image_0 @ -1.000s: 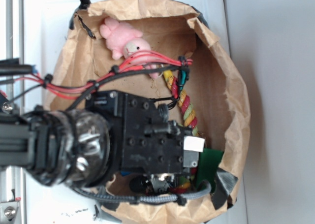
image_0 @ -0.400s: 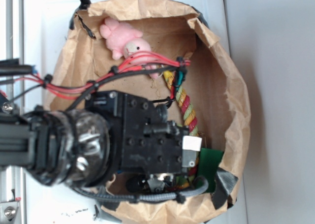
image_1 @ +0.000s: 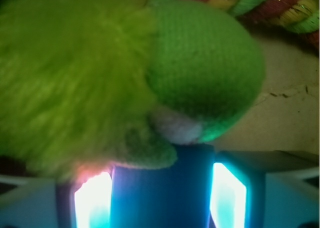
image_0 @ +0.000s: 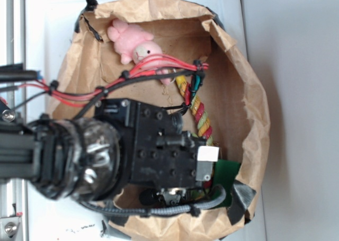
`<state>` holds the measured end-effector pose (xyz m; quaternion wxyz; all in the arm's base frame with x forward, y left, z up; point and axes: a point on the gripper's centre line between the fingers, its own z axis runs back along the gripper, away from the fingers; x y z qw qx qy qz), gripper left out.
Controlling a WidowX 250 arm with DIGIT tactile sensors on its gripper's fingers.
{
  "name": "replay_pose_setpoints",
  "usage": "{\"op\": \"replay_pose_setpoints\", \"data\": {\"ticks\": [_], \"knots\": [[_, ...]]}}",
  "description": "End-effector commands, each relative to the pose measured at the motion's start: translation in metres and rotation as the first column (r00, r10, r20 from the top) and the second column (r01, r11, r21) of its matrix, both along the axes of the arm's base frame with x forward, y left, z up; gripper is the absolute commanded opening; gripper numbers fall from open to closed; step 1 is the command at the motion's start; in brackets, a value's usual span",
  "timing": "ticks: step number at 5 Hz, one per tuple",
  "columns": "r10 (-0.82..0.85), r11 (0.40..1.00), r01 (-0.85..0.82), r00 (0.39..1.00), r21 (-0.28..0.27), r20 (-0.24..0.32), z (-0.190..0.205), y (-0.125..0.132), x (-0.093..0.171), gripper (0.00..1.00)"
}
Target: Grab the blue block.
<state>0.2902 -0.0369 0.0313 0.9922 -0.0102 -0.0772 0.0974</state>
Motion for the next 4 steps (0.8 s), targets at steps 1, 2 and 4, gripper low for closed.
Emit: {"op": "replay_pose_setpoints", "data": {"ticks": [1,2,4], "knots": [[0.083,0.997,-0.082,0.994,-0.015,0.068,0.046,0.020,0.005,0.00],[0.115,0.992,-0.111,0.991,-0.055,0.067,0.076,0.037,0.003,0.00],[0.126,0.991,-0.122,0.987,-0.052,0.100,0.108,0.049,-0.004,0.00]]}}
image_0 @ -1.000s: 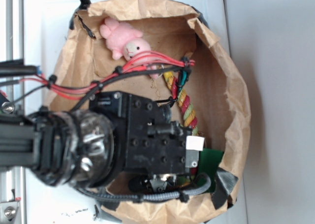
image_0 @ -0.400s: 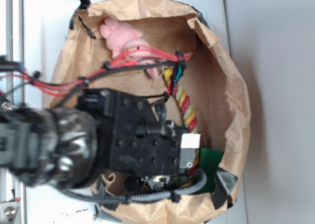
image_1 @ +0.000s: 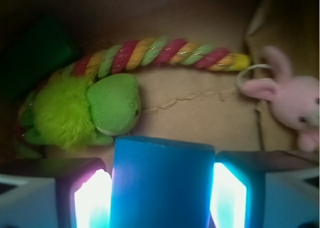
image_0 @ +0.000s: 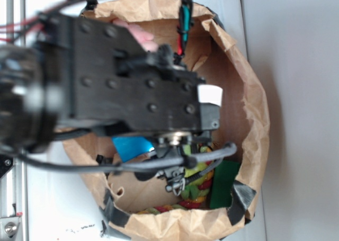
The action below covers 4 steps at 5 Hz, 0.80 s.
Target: Grab the blue block.
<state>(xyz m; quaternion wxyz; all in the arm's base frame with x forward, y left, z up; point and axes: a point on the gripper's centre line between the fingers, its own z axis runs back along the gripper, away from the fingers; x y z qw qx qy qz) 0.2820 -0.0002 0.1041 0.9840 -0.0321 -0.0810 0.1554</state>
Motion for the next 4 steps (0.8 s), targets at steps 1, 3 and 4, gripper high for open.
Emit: {"op": "replay_pose_setpoints", "data": {"ticks": [1,3,4], "knots": [[-0.016,0.998,0.010,0.994,0.059,0.107,0.050,0.011,-0.003,0.00],[-0.019,0.998,0.012,0.992,0.060,0.124,0.075,0.016,-0.006,0.00],[-0.020,0.999,0.014,0.993,0.049,0.120,0.076,0.018,-0.005,0.00]]}}
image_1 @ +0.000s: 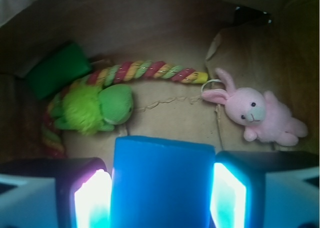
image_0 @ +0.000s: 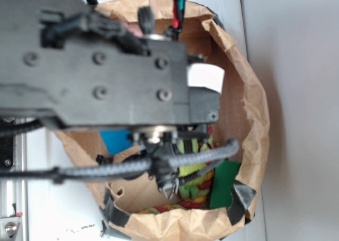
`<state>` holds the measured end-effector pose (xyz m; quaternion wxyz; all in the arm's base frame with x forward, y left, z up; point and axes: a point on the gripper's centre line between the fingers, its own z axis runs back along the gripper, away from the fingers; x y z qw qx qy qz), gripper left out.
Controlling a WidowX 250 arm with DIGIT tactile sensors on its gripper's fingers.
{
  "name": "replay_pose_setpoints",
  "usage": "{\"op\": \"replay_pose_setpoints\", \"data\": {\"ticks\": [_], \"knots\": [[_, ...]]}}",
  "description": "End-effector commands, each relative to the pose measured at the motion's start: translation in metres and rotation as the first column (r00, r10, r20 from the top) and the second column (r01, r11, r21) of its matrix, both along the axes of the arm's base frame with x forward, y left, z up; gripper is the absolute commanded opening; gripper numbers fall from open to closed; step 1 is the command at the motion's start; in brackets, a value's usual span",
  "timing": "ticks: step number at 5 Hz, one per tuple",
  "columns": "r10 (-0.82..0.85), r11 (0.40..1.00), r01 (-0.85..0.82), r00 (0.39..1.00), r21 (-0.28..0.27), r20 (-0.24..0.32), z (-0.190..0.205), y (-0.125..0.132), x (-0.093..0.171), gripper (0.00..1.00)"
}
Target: Grab the blue block.
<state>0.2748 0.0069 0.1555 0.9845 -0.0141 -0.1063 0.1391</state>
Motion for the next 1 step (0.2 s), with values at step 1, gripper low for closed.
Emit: {"op": "replay_pose_setpoints", "data": {"ticks": [1], "knots": [[0.013,1.000,-0.013,0.997,-0.003,0.082,0.0241,0.0097,0.0016,0.00]]}}
